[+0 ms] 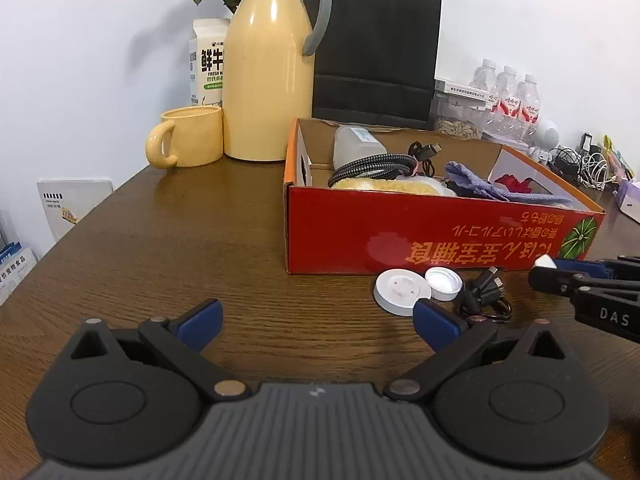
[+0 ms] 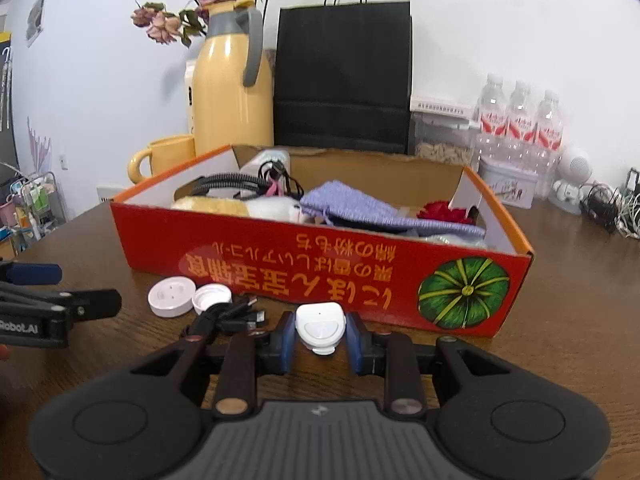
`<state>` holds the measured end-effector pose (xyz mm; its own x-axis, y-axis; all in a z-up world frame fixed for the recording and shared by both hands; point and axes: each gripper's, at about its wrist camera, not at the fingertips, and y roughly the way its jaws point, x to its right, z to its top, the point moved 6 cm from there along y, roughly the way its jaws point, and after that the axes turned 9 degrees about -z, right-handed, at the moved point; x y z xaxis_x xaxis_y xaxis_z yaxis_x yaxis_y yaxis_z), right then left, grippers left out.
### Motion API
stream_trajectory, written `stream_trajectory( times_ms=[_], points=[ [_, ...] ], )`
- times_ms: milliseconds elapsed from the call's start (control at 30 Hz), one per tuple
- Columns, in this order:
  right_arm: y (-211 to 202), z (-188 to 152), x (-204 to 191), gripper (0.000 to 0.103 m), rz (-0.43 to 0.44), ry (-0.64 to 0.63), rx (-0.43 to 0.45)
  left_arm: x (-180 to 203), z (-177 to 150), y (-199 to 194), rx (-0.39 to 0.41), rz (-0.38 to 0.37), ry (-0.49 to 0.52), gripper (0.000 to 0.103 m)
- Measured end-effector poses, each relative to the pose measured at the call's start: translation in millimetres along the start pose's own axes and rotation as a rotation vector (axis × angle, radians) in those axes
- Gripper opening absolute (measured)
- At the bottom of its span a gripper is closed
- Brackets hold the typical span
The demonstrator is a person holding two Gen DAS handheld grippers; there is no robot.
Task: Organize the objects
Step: 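Grasp the white round lid with the left gripper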
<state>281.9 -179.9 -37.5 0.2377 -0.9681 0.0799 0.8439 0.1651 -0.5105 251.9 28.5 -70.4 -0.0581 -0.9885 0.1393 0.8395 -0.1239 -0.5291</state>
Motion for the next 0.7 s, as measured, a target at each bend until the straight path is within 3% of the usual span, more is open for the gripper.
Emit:
stream_trajectory(
  times_ms=[367, 700],
  points=[
    [-15.8, 7.3, 10.1, 0.026, -0.014, 0.023, 0.090, 12.5, 5.0, 18.6, -0.062, 0.024, 0.067, 0.103],
    [-22.7, 10.5, 18.2, 0.026, 0.003, 0.058, 0.115, 21.9, 8.6, 40.5, -0.108, 0.026, 0.100, 0.103]
  ],
)
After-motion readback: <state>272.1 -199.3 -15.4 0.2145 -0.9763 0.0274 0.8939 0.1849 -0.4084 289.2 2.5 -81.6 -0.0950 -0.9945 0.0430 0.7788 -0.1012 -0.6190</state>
